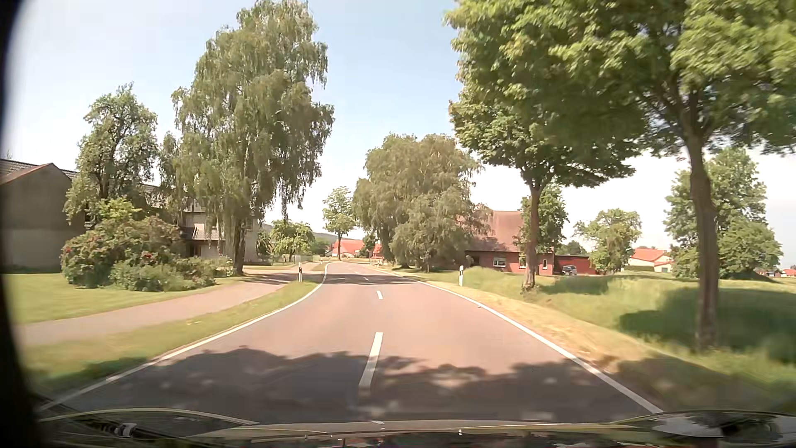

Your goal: Follow the waypoints while adhering to traffic rules and regulations

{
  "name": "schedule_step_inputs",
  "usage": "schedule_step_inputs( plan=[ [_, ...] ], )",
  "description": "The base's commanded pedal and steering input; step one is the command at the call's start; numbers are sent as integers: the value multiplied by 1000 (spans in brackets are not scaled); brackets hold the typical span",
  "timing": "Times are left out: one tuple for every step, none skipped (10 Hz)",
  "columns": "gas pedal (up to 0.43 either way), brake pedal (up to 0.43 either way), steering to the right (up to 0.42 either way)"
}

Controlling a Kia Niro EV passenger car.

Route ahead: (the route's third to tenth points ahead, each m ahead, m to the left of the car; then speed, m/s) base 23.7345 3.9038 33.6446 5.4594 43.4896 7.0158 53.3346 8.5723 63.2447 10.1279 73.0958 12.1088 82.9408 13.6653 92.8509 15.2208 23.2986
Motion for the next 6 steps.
schedule_step_inputs(
  plan=[
    [260,0,-31],
    [268,0,-31],
    [268,0,-31],
    [268,0,-31],
    [268,0,-31],
    [268,0,-31]
  ],
)
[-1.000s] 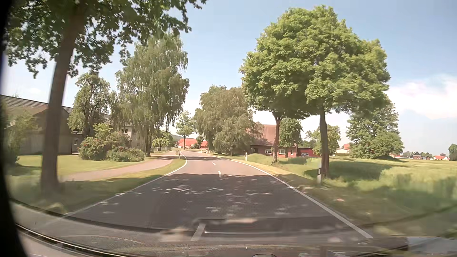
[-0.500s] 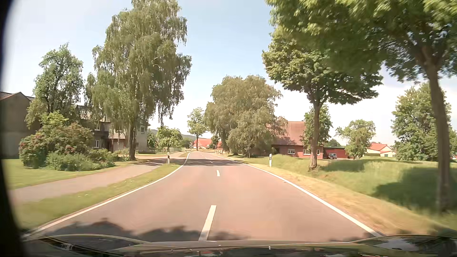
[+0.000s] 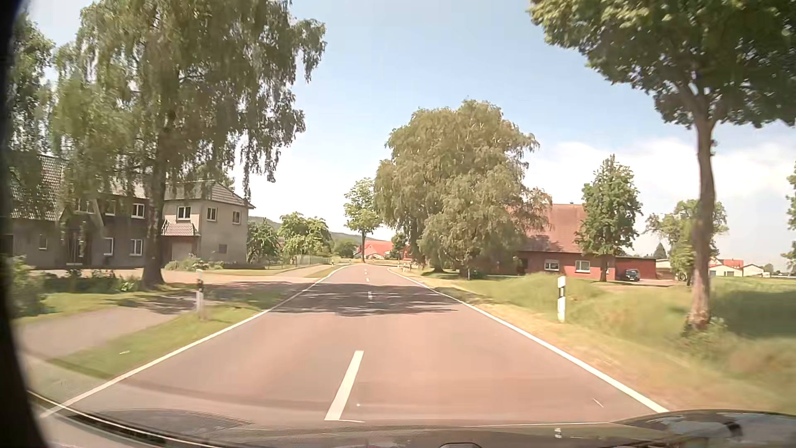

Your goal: Follow the waypoints while adhering to traffic rules and regulations

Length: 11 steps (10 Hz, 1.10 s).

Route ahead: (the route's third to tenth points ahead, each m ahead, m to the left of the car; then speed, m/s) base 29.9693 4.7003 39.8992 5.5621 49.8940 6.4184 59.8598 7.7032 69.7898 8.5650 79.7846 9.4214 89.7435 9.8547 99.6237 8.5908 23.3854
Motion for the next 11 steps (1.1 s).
schedule_step_inputs(
  plan=[
    [268,0,-31],
    [268,0,-31],
    [268,0,-31],
    [268,0,-31],
    [268,0,-31],
    [268,0,-29],
    [260,0,-29],
    [248,0,-28],
    [197,0,-26],
    [197,0,-19],
    [197,0,-14]
  ],
)
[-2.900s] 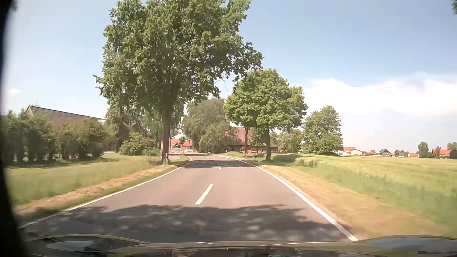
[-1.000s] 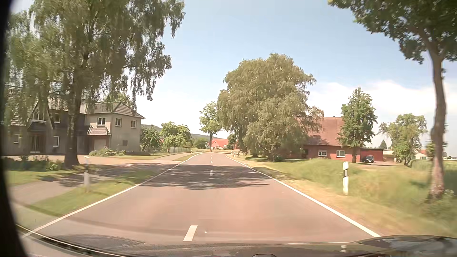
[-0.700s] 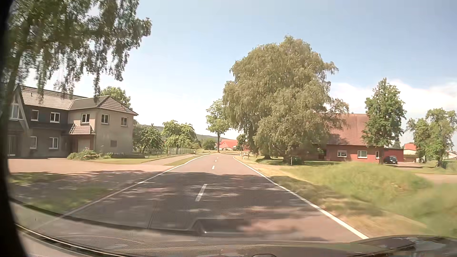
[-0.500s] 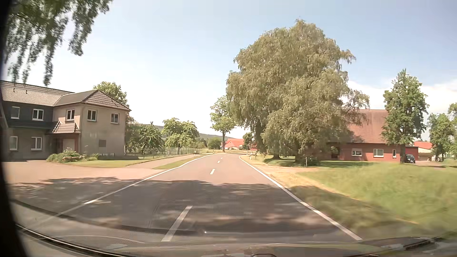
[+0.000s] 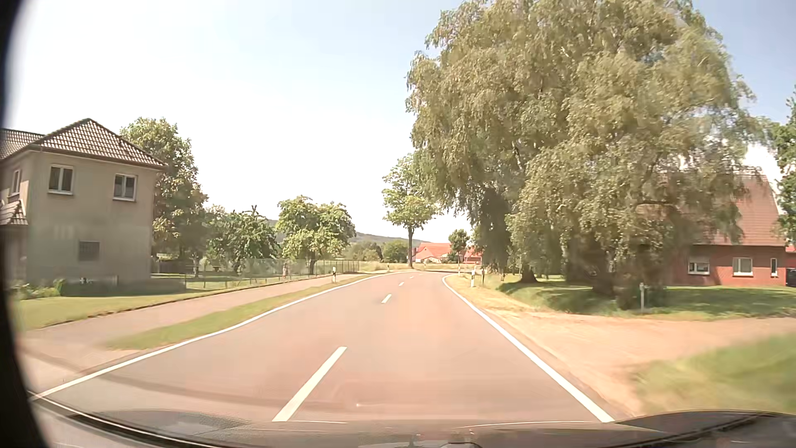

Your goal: Follow the waypoints while adhering to traffic rules and regulations

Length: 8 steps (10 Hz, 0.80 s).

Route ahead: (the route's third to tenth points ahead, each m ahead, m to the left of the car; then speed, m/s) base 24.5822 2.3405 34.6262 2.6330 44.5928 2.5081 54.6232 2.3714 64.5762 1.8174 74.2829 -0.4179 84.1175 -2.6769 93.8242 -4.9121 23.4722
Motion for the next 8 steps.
schedule_step_inputs(
  plan=[
    [197,0,-14],
    [197,0,-9],
    [197,0,-7],
    [197,0,-4],
    [209,0,0],
    [209,0,2],
    [220,0,6],
    [220,0,9]
  ],
)
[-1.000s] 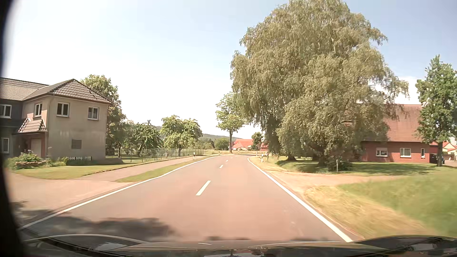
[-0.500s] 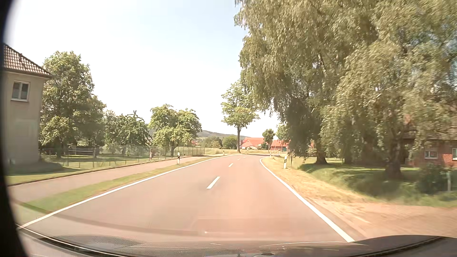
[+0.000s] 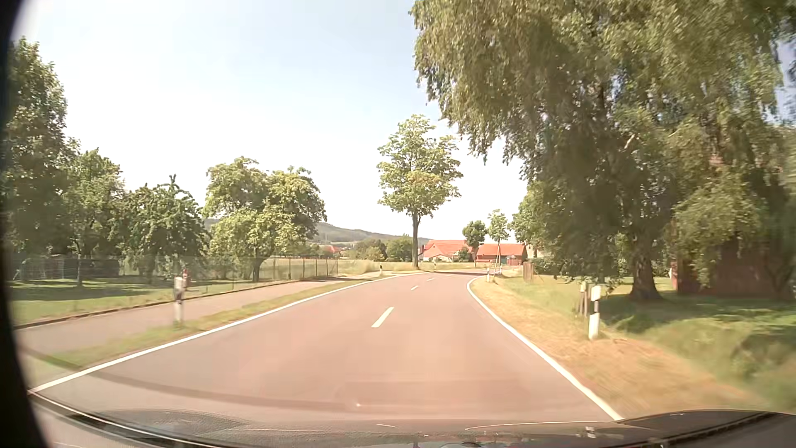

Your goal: Follow the waypoints while adhering to traffic rules and regulations

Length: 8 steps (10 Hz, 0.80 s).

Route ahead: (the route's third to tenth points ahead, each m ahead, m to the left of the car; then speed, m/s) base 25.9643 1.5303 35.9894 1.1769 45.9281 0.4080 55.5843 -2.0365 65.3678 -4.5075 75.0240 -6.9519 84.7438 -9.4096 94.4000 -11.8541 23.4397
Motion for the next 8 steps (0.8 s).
schedule_step_inputs(
  plan=[
    [220,0,11],
    [220,0,15],
    [209,0,16],
    [197,0,17],
    [189,0,18],
    [189,0,20],
    [157,0,22],
    [0,0,22]
  ],
)
